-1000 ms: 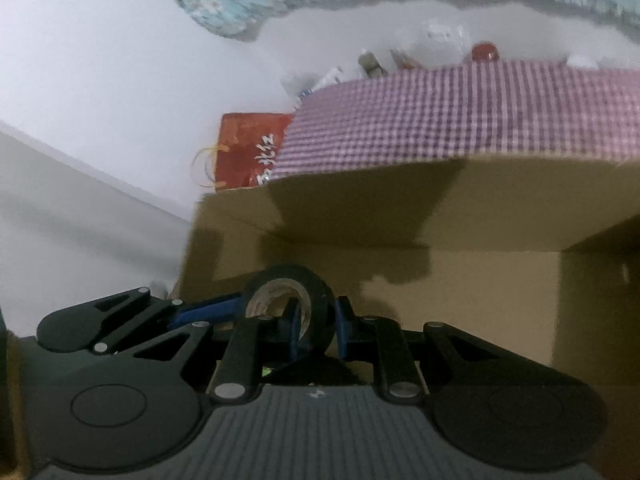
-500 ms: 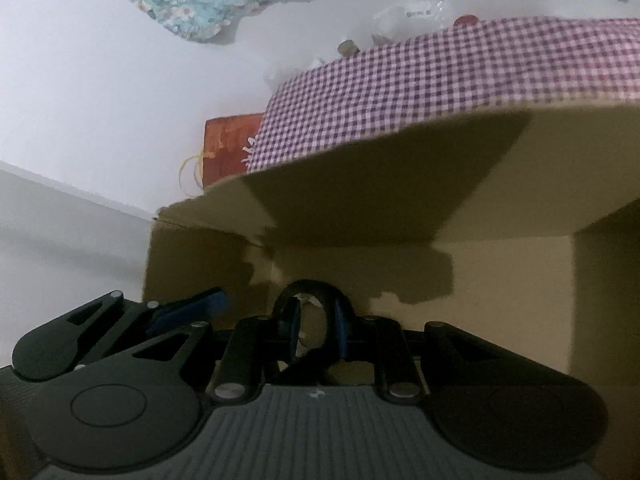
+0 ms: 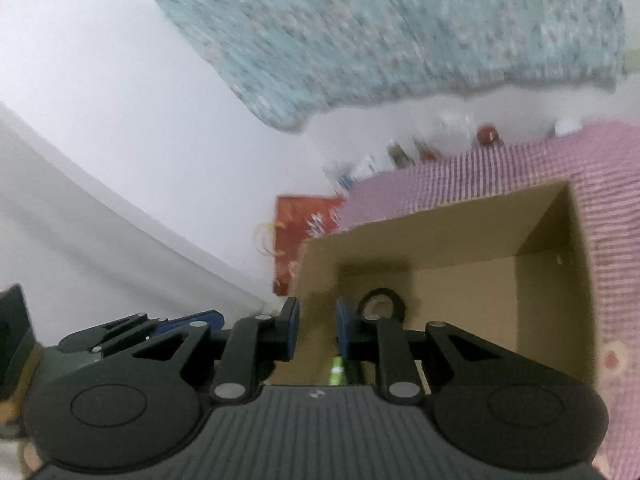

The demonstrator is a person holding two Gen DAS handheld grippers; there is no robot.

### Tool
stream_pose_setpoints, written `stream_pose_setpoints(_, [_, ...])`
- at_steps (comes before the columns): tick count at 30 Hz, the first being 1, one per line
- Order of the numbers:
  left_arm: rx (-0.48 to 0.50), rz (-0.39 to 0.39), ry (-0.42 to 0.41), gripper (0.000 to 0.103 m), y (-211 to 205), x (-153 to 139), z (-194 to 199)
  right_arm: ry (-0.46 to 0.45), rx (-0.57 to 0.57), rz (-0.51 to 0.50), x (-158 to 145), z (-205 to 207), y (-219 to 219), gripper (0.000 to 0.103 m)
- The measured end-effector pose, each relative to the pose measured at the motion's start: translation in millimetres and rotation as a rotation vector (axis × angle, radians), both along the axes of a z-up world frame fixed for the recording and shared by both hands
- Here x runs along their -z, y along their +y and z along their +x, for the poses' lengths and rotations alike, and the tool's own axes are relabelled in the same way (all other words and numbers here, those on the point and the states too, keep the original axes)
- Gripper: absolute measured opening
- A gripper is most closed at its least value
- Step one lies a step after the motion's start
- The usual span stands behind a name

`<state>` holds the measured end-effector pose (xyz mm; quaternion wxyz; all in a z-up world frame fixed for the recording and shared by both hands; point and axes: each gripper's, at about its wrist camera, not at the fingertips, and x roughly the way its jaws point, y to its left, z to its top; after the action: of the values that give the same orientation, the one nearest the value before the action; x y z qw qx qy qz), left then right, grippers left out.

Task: Organize rigid objects
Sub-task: 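Return the right tool to the table and grasp the pink lid rim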

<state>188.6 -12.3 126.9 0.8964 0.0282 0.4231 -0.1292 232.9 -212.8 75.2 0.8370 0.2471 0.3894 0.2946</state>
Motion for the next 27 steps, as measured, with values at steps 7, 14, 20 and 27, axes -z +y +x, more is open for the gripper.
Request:
stream_pose_setpoints(7, [-0.022,-0.163,-0.017,0.077,24,-1,-72,-0.074,0.047,0.001,2,-91,-31,0.025])
stream_pose_setpoints(14, [-0.059,-0.082,0.13,0.078,30,73,-116,0.06,0.03,-0.075,73,-142,-9,0.029])
stream_pose_setpoints(20, [-0.07,0.06,0.29,0.078,22,146,-124,0.223,-0.051,-0.12,140,-138,36,0.03])
stream_pose_setpoints(27, [-0.071,0.104,0.355,0.078,18,184,-111,0.294,-0.119,-0.18,170,-122,76,0.03])
